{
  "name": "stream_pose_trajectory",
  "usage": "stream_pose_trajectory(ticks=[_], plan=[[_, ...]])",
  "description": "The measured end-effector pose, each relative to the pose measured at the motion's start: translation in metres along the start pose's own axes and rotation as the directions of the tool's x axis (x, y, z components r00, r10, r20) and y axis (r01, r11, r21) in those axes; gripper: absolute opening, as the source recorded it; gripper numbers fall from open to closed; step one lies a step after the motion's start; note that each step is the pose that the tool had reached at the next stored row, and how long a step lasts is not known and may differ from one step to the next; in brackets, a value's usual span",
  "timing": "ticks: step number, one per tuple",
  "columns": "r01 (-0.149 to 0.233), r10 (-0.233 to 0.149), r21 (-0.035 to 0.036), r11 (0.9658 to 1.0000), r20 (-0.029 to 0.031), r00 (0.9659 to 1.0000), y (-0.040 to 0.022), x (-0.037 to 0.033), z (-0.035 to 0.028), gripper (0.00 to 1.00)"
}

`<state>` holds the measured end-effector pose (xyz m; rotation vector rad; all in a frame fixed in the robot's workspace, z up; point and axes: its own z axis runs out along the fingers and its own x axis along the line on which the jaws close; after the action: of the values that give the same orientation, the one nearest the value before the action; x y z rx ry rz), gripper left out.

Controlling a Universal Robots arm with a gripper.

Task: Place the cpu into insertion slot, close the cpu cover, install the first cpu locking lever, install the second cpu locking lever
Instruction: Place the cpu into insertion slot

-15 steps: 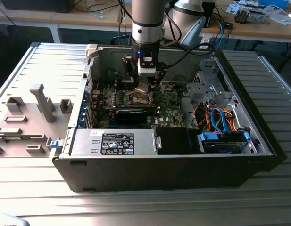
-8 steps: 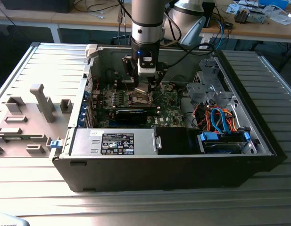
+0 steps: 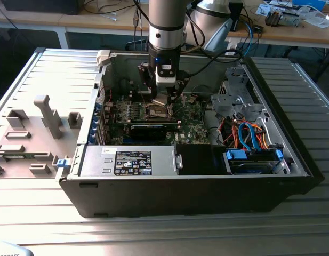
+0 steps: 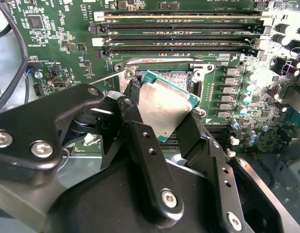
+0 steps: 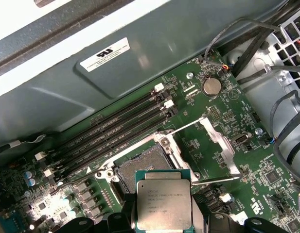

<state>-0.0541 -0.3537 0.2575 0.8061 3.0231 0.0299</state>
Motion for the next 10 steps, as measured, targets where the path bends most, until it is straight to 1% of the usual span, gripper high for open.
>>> stream_pose_trajectory(ticks=[10], plan=[[-0.009, 0.009, 0.0001, 1.0000, 0.0002, 1.0000, 0.0000, 0.0000, 0.0000, 0.54]])
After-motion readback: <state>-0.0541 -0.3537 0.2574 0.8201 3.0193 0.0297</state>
